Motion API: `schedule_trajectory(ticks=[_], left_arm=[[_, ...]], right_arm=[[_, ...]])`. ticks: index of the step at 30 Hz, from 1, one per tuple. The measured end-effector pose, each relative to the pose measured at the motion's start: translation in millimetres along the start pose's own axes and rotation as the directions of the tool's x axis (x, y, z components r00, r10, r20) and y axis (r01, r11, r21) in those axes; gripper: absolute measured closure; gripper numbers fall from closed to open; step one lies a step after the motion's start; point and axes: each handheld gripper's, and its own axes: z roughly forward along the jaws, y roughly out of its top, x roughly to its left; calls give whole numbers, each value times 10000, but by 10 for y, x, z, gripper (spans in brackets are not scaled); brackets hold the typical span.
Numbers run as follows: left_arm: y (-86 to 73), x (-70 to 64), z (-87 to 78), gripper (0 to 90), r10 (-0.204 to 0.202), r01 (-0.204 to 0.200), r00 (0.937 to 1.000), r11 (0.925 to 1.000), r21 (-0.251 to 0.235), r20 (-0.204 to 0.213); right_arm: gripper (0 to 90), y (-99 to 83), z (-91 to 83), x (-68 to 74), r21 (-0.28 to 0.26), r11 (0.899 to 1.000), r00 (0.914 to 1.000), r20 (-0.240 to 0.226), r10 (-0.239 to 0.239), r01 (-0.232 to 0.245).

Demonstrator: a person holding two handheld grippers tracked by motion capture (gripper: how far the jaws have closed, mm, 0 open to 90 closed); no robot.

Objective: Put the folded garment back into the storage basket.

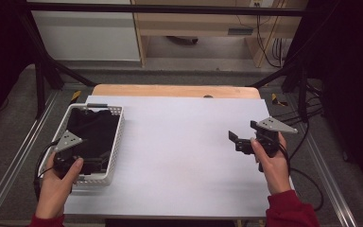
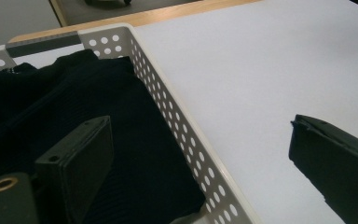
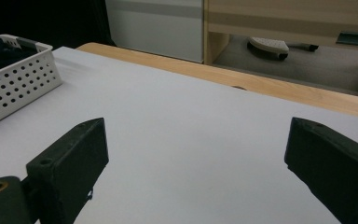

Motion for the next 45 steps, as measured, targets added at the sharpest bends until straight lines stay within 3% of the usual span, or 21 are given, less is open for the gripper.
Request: schedule_trajectory(ticks=[20,45], left_arm=[[-14,-28,28,66,46,-46,10000,10000,38,57],[-32,-63,72,65,104,-107,9997,9999,108,234]], right_arm=[[57,-316,-139,-165,-80,9988,9986,194,494,-493],[75,-700,-173,-176,-145,9976,9974,235,684,-681]])
